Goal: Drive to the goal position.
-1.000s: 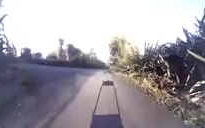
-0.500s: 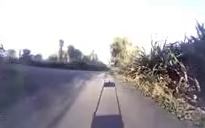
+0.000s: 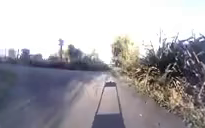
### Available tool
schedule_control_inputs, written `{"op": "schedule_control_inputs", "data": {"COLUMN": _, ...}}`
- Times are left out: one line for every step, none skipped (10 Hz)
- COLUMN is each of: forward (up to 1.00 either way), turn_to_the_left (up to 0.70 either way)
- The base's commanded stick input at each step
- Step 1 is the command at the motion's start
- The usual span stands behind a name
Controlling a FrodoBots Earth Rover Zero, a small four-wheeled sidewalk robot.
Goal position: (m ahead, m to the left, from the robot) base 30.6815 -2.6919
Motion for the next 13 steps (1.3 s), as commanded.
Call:
{"op": "schedule_control_inputs", "data": {"forward": 1.00, "turn_to_the_left": 0.00}}
{"op": "schedule_control_inputs", "data": {"forward": 1.00, "turn_to_the_left": 0.00}}
{"op": "schedule_control_inputs", "data": {"forward": 1.00, "turn_to_the_left": 0.00}}
{"op": "schedule_control_inputs", "data": {"forward": 1.00, "turn_to_the_left": 0.00}}
{"op": "schedule_control_inputs", "data": {"forward": 1.00, "turn_to_the_left": 0.00}}
{"op": "schedule_control_inputs", "data": {"forward": 1.00, "turn_to_the_left": 0.00}}
{"op": "schedule_control_inputs", "data": {"forward": 1.00, "turn_to_the_left": 0.00}}
{"op": "schedule_control_inputs", "data": {"forward": 1.00, "turn_to_the_left": 0.00}}
{"op": "schedule_control_inputs", "data": {"forward": 1.00, "turn_to_the_left": 0.00}}
{"op": "schedule_control_inputs", "data": {"forward": 1.00, "turn_to_the_left": 0.00}}
{"op": "schedule_control_inputs", "data": {"forward": 1.00, "turn_to_the_left": 0.00}}
{"op": "schedule_control_inputs", "data": {"forward": 1.00, "turn_to_the_left": 0.00}}
{"op": "schedule_control_inputs", "data": {"forward": 1.00, "turn_to_the_left": 0.00}}
